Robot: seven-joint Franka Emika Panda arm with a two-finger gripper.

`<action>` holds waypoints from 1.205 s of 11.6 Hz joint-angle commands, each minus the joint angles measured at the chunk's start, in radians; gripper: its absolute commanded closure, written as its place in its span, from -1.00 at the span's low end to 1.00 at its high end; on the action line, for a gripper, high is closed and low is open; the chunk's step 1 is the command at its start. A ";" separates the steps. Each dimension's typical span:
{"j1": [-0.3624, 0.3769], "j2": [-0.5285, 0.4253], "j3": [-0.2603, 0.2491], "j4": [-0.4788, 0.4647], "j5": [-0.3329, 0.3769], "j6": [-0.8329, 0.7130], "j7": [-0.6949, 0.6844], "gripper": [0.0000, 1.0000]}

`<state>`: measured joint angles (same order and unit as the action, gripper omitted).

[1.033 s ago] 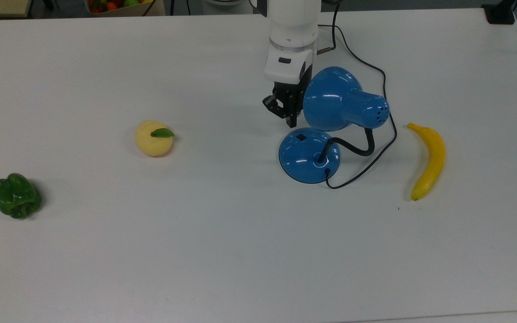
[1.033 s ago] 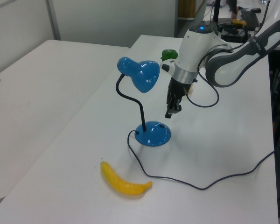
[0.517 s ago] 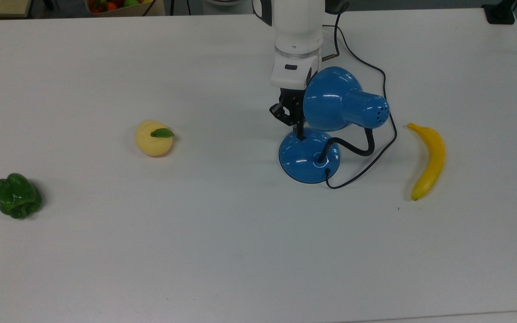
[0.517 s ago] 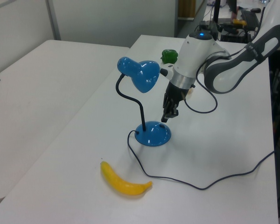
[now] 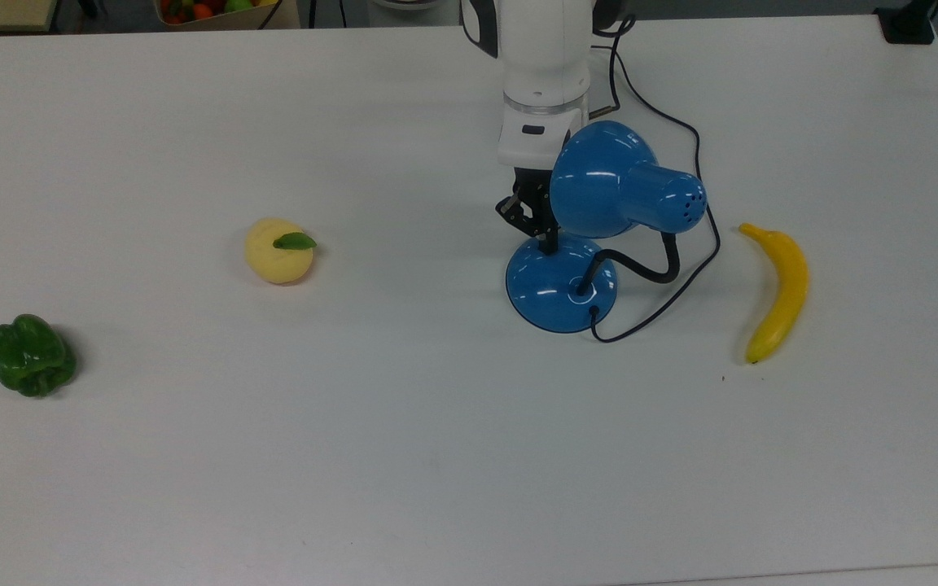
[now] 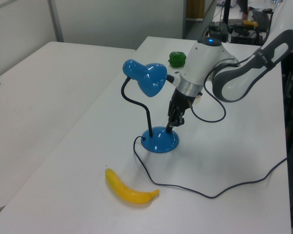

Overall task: Turn on desk lamp
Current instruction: 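Press down on the lamp base switch with the closed gripper, then lift the gripper up and away from the lit lamp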

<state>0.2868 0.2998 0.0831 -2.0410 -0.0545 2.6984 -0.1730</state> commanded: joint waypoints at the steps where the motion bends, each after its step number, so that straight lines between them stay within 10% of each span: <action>1: -0.018 0.012 0.020 0.013 0.018 0.020 -0.028 1.00; 14: -0.090 0.044 0.098 0.044 0.009 0.023 -0.020 1.00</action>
<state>0.2104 0.3288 0.1619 -2.0119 -0.0546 2.6998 -0.1751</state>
